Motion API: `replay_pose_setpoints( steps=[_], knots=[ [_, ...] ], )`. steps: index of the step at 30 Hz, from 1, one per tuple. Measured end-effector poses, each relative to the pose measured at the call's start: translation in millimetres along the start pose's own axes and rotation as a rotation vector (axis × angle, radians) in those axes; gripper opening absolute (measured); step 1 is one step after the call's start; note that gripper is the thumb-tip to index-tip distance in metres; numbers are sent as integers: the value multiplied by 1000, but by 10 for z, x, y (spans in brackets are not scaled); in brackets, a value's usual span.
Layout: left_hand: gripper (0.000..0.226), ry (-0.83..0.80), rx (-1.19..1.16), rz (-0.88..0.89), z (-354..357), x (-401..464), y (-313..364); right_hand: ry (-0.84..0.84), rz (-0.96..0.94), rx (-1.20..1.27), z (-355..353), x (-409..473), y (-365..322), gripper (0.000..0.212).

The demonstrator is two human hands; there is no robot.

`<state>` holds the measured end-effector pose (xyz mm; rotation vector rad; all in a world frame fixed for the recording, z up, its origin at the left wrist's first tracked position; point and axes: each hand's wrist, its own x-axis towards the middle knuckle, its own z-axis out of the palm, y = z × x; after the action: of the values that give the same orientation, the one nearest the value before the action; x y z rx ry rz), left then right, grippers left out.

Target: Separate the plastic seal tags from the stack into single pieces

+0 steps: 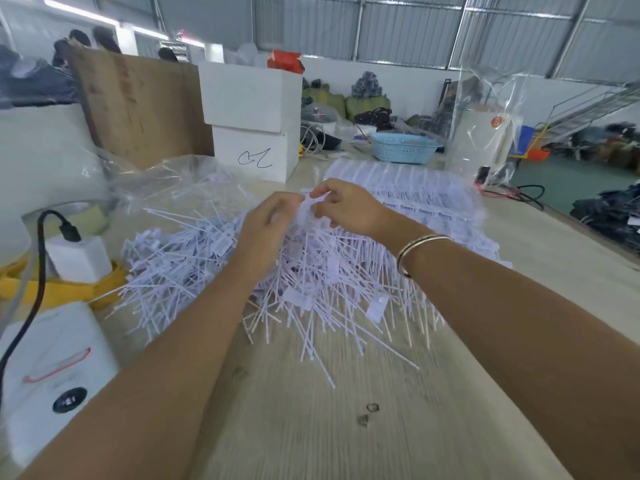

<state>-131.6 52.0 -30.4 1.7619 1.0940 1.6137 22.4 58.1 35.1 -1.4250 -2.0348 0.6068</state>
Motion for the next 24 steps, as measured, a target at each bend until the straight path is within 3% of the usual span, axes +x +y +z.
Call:
replay_pose_setpoints(
  steps=[1, 4, 7, 10, 13, 15, 18, 21, 24],
  knots=[
    [15, -34, 182, 52, 27, -1, -15, 18, 14, 63, 4, 18, 59, 24],
    [54, -164, 755, 137, 52, -17, -112, 114, 94, 18, 9, -52, 255, 15],
    [66, -217, 976, 91, 85, -14, -181, -86, 228, -296, 57, -221, 447, 40],
    [62, -160, 1015, 25, 85, 7, -208, -209, 254, -306, 182, -339, 446, 73],
    [61, -209, 929, -25, 56, 14, -209, -190, 256, -369, 345, -363, 338, 61],
    [57, -191, 727, -55, 24, 35, -164, -174, 249, -366, 433, -365, 266, 53],
    [57, -29, 468, -92, -17, 80, -34, -180, 227, -122, 547, -312, 171, 66],
    [49, 8, 627, -15, -9, 97, 17, -110, 197, -41, 627, -217, 73, 68],
    [33, -103, 759, 138, 48, 62, 28, -137, 14, -272, 729, -213, 35, 52]
  ],
)
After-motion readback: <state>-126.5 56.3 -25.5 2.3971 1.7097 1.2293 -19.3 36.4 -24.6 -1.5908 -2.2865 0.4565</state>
